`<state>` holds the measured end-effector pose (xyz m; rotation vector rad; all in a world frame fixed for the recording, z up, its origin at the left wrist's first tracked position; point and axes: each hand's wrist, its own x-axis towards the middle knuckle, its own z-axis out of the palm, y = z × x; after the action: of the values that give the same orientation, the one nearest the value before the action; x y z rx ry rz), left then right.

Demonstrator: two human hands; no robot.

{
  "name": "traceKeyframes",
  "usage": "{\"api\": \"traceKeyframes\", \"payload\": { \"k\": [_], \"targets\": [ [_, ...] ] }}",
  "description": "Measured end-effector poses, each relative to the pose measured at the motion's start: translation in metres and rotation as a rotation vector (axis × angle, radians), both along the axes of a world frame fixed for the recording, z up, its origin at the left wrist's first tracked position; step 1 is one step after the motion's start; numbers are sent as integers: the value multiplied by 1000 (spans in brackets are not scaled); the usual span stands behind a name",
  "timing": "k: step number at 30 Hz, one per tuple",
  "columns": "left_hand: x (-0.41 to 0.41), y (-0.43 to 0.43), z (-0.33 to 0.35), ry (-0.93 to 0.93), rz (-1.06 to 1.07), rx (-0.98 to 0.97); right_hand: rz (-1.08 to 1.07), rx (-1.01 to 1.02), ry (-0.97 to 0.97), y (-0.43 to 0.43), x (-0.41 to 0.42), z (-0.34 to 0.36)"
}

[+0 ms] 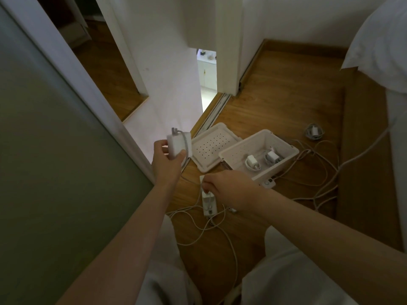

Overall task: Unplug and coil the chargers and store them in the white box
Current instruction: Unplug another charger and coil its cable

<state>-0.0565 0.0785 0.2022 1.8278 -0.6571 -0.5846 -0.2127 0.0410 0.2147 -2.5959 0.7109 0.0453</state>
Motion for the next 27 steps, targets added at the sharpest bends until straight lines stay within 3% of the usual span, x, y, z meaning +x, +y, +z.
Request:
{"api": "traceKeyframes", "payload": {
  "k": [4, 8, 13, 19, 27],
  "targets": [
    [11, 1, -6, -419, -198, 98, -34, -37, -63, -9, -9, 11],
    [2, 4, -6, -522, -414, 130, -137, -85, -148, -31, -19, 26],
    [-8, 1, 4, -292, -504, 96, -249, -91, -237, -44, -31, 30],
    [-11, 6, 14, -154, -764, 148, -307, 68, -402, -57, -36, 18],
    [-15, 13, 25, 175, -850, 81, -438, 306, -615, -52, -34, -12]
  ]
}}
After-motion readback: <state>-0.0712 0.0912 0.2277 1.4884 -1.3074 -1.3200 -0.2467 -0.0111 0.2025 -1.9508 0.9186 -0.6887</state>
